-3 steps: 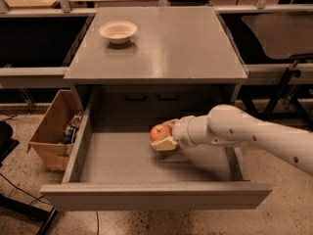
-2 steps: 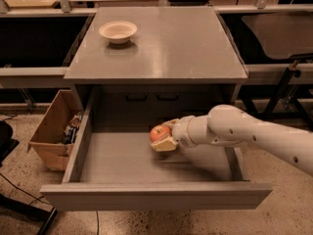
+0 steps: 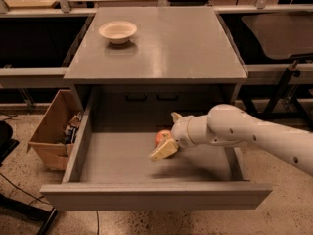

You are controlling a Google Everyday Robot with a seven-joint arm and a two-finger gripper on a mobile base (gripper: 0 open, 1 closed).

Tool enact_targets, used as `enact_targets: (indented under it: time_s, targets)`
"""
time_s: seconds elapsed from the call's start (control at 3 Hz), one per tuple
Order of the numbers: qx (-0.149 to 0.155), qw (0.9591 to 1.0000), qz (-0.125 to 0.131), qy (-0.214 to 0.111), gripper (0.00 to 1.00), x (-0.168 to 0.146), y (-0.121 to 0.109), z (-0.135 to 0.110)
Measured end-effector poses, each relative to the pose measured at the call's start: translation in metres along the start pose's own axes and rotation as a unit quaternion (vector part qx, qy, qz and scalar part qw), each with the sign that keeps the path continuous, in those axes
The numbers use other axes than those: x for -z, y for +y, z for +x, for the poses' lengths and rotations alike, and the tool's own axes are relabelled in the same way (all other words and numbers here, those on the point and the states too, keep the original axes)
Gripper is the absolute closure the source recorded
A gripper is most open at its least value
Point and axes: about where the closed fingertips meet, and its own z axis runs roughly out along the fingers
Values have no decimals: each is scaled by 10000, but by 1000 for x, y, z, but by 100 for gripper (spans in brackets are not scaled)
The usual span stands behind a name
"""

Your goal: Place apple into top drawer

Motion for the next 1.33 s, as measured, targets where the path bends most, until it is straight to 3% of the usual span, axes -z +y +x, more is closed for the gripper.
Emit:
enact_targets:
  time_s: [0.33,0.67,1.0,1.33]
  targets:
    - [463,9985,-222,-199,0,33,34,-24]
    - [1378,9902,-215,-98,0,110,61,-42]
    - [1920,9810,-44,271,0,199,68,-58]
    - [2091,9744,-71,826,0,262,70,-66]
